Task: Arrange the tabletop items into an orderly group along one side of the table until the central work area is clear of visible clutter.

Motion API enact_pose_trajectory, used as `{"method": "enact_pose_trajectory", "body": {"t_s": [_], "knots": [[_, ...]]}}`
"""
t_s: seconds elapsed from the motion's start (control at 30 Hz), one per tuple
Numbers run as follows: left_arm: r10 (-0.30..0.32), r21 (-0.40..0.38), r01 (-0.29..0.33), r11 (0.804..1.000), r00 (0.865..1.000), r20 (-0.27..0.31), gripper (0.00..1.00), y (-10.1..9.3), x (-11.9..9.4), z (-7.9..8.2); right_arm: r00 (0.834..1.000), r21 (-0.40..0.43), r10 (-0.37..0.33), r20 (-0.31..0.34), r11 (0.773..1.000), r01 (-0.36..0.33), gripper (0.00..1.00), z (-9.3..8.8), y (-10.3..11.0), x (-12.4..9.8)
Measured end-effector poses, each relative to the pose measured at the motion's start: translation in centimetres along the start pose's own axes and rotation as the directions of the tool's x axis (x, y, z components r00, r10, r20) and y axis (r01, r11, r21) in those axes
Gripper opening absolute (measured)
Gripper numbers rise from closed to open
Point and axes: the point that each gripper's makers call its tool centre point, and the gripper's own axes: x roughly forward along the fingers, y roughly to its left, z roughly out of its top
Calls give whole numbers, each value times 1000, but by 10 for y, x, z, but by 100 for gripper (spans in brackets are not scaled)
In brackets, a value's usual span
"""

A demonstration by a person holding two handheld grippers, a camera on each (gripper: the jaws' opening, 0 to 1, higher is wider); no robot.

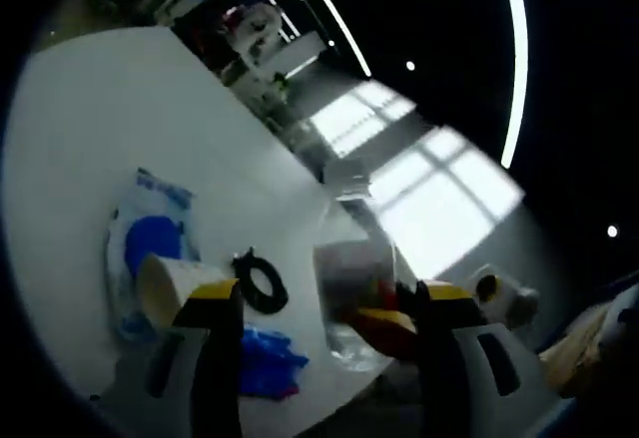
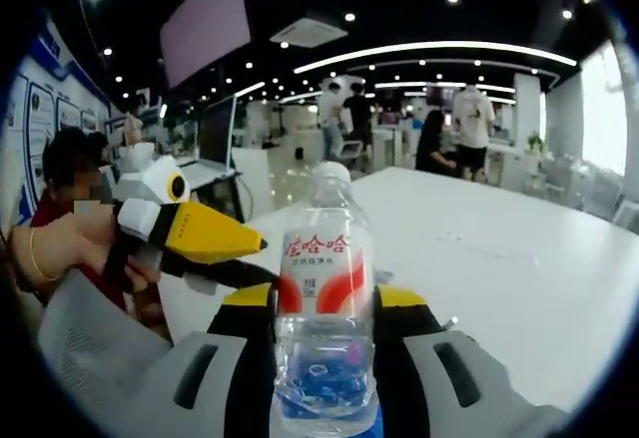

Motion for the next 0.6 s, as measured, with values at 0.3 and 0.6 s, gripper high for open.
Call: {"method": "enact_pose_trajectory", "body": {"t_s": [0.3, 0.6], "knots": [[-61, -57, 61, 996, 998, 17, 56, -10, 2, -1, 999, -19, 28, 19, 999, -28, 36, 5, 17, -7], [-102, -77, 102, 992, 995, 3, 47, -16, 5, -5, 999, -23, 36, 22, 999, -35, 36, 5, 20, -8]]}}
